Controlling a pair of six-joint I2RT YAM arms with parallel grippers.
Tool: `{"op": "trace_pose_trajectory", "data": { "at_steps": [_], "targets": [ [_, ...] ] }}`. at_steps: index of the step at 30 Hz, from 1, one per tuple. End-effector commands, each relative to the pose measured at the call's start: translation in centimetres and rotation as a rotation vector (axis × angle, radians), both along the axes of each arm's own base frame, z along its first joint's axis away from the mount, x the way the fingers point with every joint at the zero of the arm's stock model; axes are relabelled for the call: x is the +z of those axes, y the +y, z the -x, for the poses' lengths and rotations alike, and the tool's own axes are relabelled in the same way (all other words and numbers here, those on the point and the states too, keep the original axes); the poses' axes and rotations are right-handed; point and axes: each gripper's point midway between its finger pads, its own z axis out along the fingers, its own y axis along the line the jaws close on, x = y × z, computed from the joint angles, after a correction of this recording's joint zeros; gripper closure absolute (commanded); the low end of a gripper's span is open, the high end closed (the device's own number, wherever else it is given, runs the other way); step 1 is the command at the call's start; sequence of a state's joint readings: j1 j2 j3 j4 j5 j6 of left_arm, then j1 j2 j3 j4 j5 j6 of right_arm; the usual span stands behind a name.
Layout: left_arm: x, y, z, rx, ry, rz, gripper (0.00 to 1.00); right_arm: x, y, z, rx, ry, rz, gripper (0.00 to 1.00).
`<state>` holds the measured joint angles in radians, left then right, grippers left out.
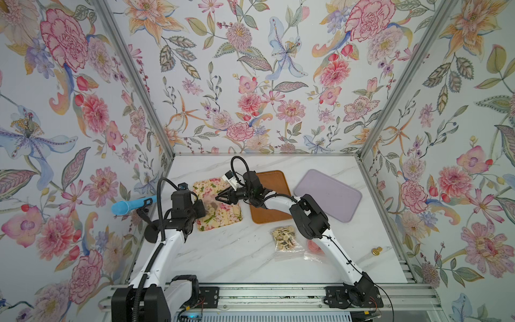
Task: Pour cookies out of the ziploc bag
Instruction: 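Pour the cookies out of the ziploc bag onto the tray.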
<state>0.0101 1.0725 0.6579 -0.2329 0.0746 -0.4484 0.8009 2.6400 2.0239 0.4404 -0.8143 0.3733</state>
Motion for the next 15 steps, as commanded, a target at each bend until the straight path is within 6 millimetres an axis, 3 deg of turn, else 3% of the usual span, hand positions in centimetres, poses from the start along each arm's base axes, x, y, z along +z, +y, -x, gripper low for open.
{"op": "trace_pose_trajectory", "data": {
  "at_steps": [1,11,15],
  "targets": [
    [2.0,-0.4,-0.7,-0.033,-0.05,-0.01,1.0,-1.0,0.5,0.4,0.042,-0.019,-0.026,0.55],
    [2.2,-0.4,-0.7,-0.032,-0.053,-0.012,1.0,-1.6,0.4,3.2,0.174,0.026,-0.027,0.59],
    [2.4,-0.4,-0.7,-0.026,-0.055,-0.008,1.0,-0.2,0.3,3.9,0.207,0.019,-0.083,0.79]
  ]
}}
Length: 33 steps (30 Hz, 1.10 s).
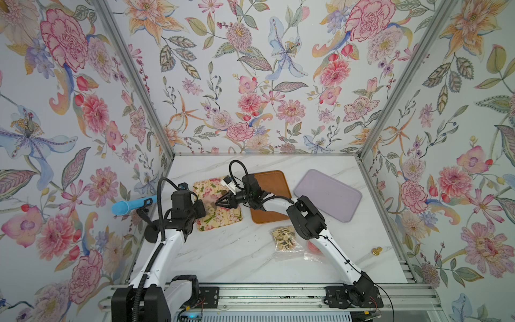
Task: Pour cookies out of the ziploc bag
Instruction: 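Pour the cookies out of the ziploc bag onto the tray.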
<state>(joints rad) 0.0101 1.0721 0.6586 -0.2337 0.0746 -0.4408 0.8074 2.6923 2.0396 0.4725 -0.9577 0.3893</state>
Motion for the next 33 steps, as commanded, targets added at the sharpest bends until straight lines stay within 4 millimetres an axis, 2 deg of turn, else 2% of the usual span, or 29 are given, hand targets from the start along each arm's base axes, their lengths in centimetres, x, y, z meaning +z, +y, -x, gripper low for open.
{"op": "trace_pose_trajectory", "data": {
  "at_steps": [1,4,6,13,21,26,30,33],
  "targets": [
    [2.5,-0.4,-0.7,-0.017,-0.06,0.0,1.0,1.9,0.2,1.2,0.064,-0.017,-0.077,0.85],
    [3.2,-0.6,-0.6,-0.025,-0.064,0.003,1.0,2.8,0.2,0.8,0.054,0.0,-0.099,1.0],
    [3.8,-0.9,-0.5,-0.04,-0.056,-0.008,1.0,3.2,0.3,0.5,0.043,0.018,-0.104,1.0],
    [5.7,-2.0,-0.1,-0.032,-0.037,-0.018,1.0,2.8,1.4,-2.6,-0.051,0.164,-0.06,1.0],
    [6.7,-3.1,-2.4,0.016,-0.039,0.023,1.0,2.3,1.6,-2.6,-0.053,0.187,-0.052,1.0],
    [6.1,-3.4,-3.9,0.047,-0.021,0.048,1.0,2.1,1.5,-2.9,-0.065,0.193,-0.045,1.0],
    [6.2,-3.4,-4.4,0.055,-0.031,0.043,1.0,2.0,1.5,-3.0,-0.066,0.189,-0.05,0.97],
    [6.9,-3.4,-4.8,0.054,-0.05,0.038,1.0,2.3,1.4,-3.3,-0.076,0.181,-0.057,0.96]
  ]
}}
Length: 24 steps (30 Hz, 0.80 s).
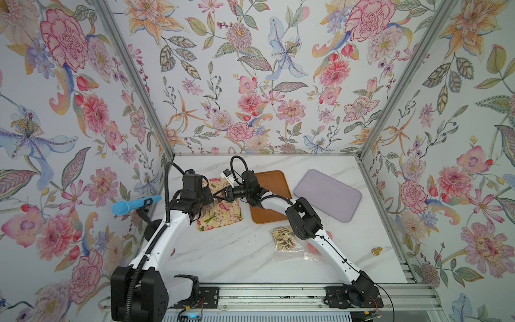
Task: Pour cookies out of the ziploc bag
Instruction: 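Pour the cookies out of the ziploc bag onto the tray.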
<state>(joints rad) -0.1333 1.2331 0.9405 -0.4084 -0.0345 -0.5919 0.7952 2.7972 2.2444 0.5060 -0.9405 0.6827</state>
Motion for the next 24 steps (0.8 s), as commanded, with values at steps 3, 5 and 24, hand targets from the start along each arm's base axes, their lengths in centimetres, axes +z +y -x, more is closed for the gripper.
{"op": "trace_pose_trajectory", "data": {
  "at_steps": [3,5,24],
  "targets": [
    [4.0,-0.1,-2.1,0.014,-0.106,-0.008,1.0,0.5,-0.1,-1.2,-0.03,-0.02,-0.026,0.92],
    [4.3,-0.1,-2.6,0.011,-0.103,-0.013,1.0,0.7,-0.1,-1.7,-0.05,-0.023,-0.027,0.83],
    [1.8,-1.2,-3.8,-0.013,-0.067,0.021,1.0,0.8,-2.7,-2.3,-0.085,-0.018,-0.017,0.67]
  ]
}}
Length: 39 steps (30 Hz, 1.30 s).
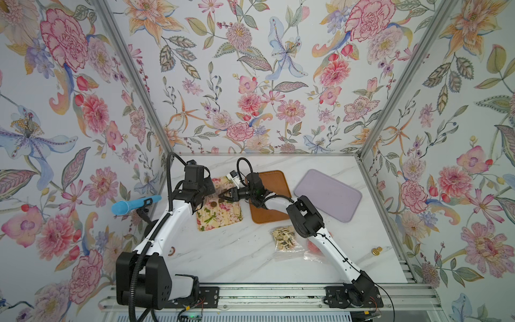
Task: Pour cookies out of the ziploc bag
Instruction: 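Pour the cookies out of the ziploc bag onto the tray.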
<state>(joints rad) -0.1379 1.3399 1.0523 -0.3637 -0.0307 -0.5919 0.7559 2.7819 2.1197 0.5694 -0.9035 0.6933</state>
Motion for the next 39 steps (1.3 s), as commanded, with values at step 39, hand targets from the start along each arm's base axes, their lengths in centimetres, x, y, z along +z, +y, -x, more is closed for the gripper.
{"op": "trace_pose_trajectory", "data": {
  "at_steps": [39],
  "targets": [
    [-0.5,-0.3,3.8,0.025,-0.053,0.088,1.0,9.1,-1.9,4.3,-0.049,-0.281,0.082,0.65]
  ]
}}
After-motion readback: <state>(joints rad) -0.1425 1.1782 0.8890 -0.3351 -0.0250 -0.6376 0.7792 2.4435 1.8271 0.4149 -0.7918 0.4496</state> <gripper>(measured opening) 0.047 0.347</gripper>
